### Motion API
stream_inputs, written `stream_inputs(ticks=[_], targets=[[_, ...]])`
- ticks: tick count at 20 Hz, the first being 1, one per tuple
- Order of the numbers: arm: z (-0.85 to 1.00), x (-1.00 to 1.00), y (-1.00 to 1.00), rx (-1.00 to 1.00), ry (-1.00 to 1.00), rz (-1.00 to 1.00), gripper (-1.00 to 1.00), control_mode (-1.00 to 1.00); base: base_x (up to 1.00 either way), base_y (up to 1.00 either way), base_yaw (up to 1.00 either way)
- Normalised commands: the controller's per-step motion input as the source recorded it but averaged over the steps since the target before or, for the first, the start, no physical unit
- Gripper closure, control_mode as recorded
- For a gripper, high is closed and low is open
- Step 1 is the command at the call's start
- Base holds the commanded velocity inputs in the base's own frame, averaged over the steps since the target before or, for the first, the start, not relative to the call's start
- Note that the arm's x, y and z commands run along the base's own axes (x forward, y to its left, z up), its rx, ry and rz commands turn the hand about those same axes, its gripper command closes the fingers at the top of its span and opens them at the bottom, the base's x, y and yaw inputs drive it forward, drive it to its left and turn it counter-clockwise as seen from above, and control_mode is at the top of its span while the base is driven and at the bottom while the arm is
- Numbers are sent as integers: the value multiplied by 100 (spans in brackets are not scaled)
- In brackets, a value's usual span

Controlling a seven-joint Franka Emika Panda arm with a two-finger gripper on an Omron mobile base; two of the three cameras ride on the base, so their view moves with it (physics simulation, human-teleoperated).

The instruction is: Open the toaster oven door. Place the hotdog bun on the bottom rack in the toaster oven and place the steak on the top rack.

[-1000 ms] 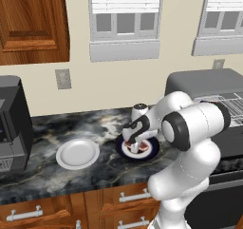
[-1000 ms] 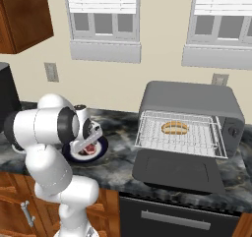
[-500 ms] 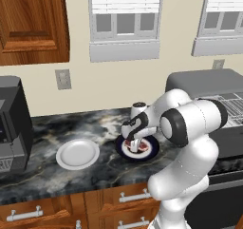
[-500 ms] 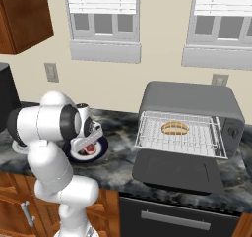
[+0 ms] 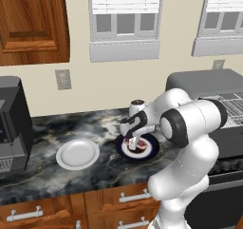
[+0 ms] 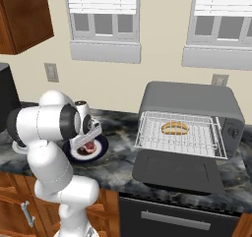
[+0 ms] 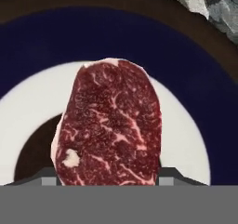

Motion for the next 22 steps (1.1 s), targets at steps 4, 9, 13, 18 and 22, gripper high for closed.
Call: stream_inputs(ticks=[4, 9, 13, 18, 22], targets=[[71, -7, 5, 0, -2, 0, 100, -100, 0, 0, 0], [96, -34, -7, 0, -5, 0, 100, -100, 0, 0, 0], [100, -48, -38, 0, -1, 0, 100, -100, 0, 0, 0], [83, -67, -64, 0, 0, 0, 100, -100, 0, 0, 0], [61, -51, -73, 0, 0, 0, 100, -100, 0, 0, 0]])
